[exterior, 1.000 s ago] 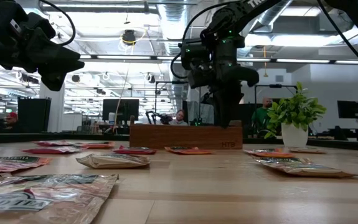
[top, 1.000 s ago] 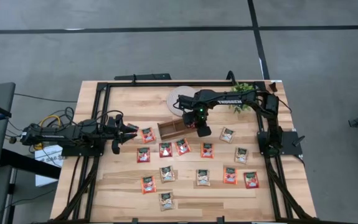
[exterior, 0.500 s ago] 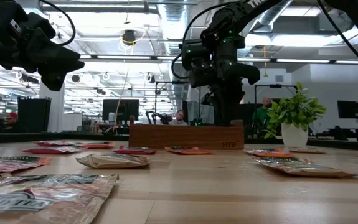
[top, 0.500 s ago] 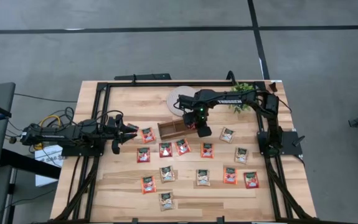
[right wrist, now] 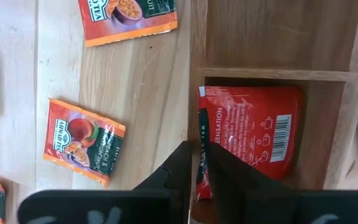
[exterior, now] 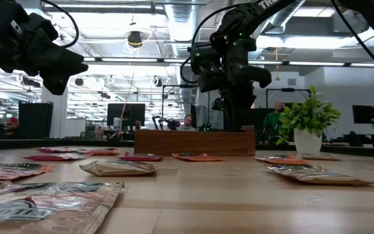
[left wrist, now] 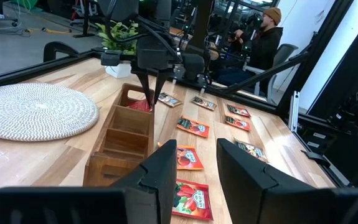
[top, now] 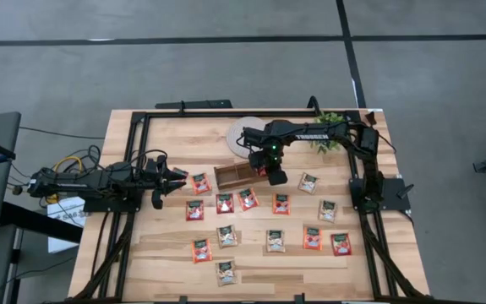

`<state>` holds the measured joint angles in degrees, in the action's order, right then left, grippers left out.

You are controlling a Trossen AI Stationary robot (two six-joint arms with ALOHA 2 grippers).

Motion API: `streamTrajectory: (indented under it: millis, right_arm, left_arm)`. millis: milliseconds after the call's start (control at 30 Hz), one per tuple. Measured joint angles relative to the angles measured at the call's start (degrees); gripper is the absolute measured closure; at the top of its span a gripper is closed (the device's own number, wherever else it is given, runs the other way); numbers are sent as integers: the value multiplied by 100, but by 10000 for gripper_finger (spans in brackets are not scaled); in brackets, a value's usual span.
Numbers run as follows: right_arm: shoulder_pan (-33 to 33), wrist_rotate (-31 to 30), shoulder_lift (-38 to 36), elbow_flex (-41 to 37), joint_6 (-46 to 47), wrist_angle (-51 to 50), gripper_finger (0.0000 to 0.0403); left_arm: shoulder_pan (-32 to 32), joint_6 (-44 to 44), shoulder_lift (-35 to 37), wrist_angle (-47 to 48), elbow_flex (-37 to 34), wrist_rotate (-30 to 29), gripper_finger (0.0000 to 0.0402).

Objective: Pick & Place Tea
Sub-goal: Put the red tea bag into the right slot of the wooden organizer

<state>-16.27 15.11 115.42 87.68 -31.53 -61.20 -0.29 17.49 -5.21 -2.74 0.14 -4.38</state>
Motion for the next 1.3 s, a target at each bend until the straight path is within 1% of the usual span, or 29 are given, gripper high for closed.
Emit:
streamTrajectory:
  millis: [400,867,967,1133,1300]
  right_arm:
    - [11,-4,0,0,0,12,400]
    - [11,-200,0,11,4,-4,403]
    - [11,-207,0,200,4,-249,403]
    - [-6,-181,0,758,0,-729,403]
    - [-122,-139,0,1096,-82,-879,403]
  left_arm:
    - [0,1,0,0,0,0,296]
    - [1,1,0,-2,0,0,296]
    - [-1,1,0,-4,0,0,296]
    - [1,1,0,-31,0,-4,296]
    - [0,-1,0,-35,0,-4,296]
